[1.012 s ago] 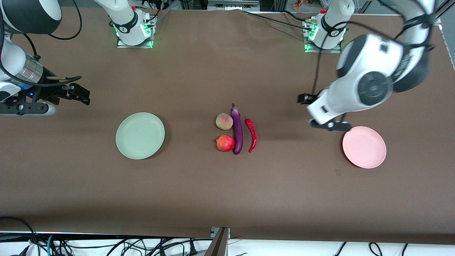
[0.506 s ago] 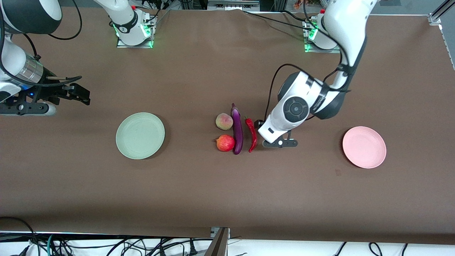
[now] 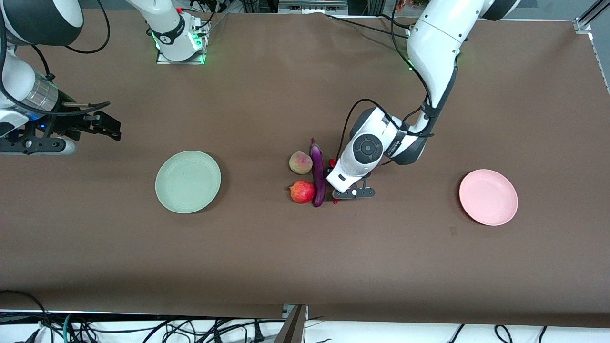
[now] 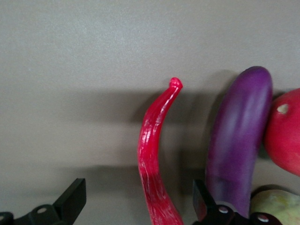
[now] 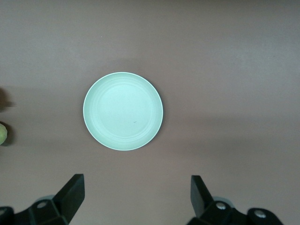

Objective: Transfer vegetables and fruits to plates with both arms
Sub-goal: 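Reach the left gripper to the red chili pepper and grasp it, then carry the chili with the left gripper onto the pink plate and release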

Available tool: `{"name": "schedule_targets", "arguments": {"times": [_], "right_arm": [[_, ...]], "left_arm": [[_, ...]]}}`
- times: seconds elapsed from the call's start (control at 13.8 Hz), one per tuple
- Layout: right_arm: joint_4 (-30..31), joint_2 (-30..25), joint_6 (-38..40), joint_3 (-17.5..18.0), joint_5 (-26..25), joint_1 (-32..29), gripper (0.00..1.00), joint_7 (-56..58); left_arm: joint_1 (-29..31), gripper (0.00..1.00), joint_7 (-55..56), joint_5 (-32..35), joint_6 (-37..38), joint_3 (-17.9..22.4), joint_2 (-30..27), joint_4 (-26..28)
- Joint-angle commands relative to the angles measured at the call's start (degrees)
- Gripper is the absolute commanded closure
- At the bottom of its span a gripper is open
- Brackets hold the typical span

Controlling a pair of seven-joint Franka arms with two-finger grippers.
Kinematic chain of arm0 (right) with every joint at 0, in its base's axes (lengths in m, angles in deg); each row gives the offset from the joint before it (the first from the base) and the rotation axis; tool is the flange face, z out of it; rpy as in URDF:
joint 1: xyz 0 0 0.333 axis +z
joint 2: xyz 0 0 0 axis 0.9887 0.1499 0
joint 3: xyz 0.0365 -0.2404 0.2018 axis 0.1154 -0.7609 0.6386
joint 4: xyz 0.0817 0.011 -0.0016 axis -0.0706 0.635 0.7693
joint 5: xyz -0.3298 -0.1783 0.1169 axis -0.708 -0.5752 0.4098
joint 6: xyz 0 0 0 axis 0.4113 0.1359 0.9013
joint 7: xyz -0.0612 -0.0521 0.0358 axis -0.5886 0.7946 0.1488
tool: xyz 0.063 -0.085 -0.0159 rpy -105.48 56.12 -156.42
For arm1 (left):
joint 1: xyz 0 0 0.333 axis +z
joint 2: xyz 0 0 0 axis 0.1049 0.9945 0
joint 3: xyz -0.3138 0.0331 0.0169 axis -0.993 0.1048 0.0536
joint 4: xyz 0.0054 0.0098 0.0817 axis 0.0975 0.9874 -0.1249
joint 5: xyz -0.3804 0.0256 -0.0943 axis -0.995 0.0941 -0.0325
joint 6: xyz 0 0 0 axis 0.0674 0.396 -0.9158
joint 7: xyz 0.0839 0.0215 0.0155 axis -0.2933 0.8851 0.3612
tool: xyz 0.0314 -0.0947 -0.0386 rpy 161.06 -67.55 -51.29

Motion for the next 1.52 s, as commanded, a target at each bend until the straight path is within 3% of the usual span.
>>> {"name": "schedule_targets", "arguments": {"times": [0.0, 0.22, 0.36, 0.65, 0.94, 1.16, 1.45], "right_arm": [[-0.9, 0.3, 0.3, 0.1, -0.7, 0.1, 0.00, -0.2], [-0.9, 0.2, 0.4, 0.1, -0.6, 0.2, 0.00, -0.2], [-0.9, 0.3, 0.3, 0.2, -0.6, 0.2, 0.00, -0.4], [-0.8, 0.4, 0.3, 0.2, -0.6, 0.4, 0.00, 0.3], [-0.8, 0.4, 0.4, 0.1, -0.7, 0.4, 0.00, 0.5], [-0.8, 0.6, 0.5, 0.1, -0.9, 1.0, 0.00, 0.4], [-0.8, 0.7, 0.5, 0.1, -0.9, 1.0, 0.00, 0.4]], "left_arm": [[-0.9, 0.00, 0.9, 0.8, -2.0, 0.7, 1.3, 0.4], [-1.4, 0.74, 0.9, 0.8, -2.0, 0.7, 1.3, 0.4], [-1.5, 0.99, 0.8, 0.8, -1.9, 0.8, 0.8, 0.4], [-0.7, 1.00, 0.4, 0.8, 0.2, 1.0, -1.9, 0.3], [1.4, 1.00, -0.3, 13.0, 15.5, 3.3, -9.2, -0.9], [8.9, 1.00, -10.3, 19.0, 21.5, 3.5, -10.9, -1.7], [22.0, 0.98, -24.6, 21.0, 21.6, 3.5, -10.5, -1.7]]}}
